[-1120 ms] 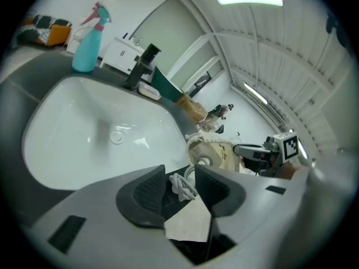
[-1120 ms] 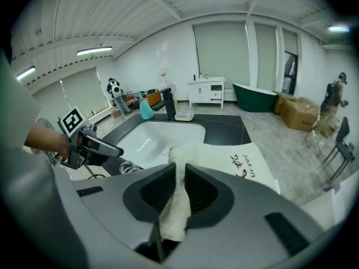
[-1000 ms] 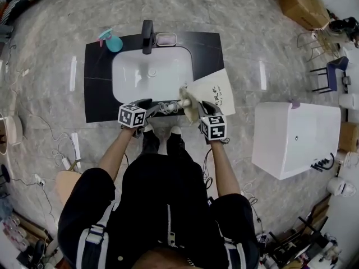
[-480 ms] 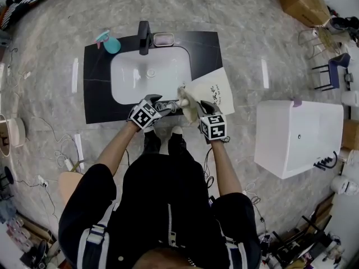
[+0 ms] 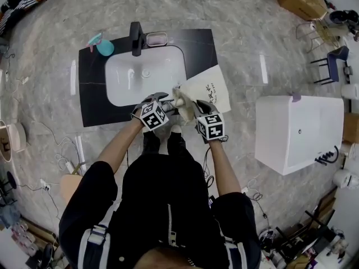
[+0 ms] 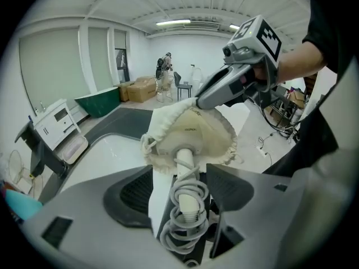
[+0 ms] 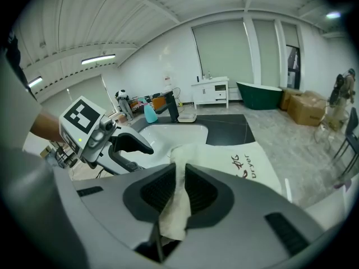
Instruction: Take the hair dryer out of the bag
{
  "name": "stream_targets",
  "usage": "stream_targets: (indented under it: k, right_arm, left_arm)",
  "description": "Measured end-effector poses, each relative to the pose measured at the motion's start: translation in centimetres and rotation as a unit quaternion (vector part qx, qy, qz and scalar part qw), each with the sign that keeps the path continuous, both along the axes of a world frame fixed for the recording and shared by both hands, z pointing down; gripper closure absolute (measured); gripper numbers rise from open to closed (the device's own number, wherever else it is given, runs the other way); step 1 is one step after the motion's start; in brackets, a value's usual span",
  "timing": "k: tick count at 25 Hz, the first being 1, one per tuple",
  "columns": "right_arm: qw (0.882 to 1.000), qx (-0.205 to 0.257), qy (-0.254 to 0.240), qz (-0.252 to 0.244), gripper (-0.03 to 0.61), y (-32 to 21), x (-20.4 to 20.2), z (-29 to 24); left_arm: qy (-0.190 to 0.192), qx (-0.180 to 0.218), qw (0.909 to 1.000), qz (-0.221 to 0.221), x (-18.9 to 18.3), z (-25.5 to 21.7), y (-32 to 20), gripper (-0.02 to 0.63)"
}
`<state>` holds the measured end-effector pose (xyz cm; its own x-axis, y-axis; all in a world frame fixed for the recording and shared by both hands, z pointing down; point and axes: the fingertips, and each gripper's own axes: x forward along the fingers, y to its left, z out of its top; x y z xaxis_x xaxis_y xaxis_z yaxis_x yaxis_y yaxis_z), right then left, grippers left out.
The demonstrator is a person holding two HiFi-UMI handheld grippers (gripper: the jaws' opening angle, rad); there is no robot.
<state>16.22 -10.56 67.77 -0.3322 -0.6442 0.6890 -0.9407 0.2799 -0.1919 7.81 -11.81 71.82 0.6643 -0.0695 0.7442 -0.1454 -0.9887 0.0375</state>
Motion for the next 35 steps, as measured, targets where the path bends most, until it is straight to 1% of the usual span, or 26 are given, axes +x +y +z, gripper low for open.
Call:
stream_targets:
  k: [4, 11, 16, 22, 30, 35]
  right_arm:
    - [1.0, 0.0, -0.005, 0.0, 0.518, 0.0, 0.2, 0.0]
    - [1.0, -0.001, -0.012, 0.0, 0.518, 0.1, 0.4, 0.1]
    - [1.0, -0.003, -0.018, 0.003, 0.518, 0.2, 0.4, 0.0]
    - [1.0, -0.002, -0.021, 0.005, 0.518, 0.2, 0.5, 0.0]
    - [1.0, -0.005, -0.027, 0.012, 0.517, 0.3, 1.0, 0.0]
    - [0.999, -0.007, -0.028, 0.015, 0.517, 0.4, 1.1, 0.1]
  left_arm:
    - [-0.018, -0.002, 0.9997, 0.015, 1.1, 0.9, 0.3, 0.311]
    - [-0.069, -0.009, 0.9965, 0.047, 2.0, 3.5, 1.2, 0.313]
    - [-0.104, -0.013, 0.993, 0.054, 2.7, 4.9, 1.5, 0.313]
    - [-0.133, -0.016, 0.9889, 0.064, 3.2, 6.3, 1.4, 0.313]
    - [-0.151, -0.032, 0.9856, 0.07, 3.6, 7.4, 1.4, 0.313]
    - [-0.165, -0.034, 0.9825, 0.078, 3.7, 8.1, 1.6, 0.313]
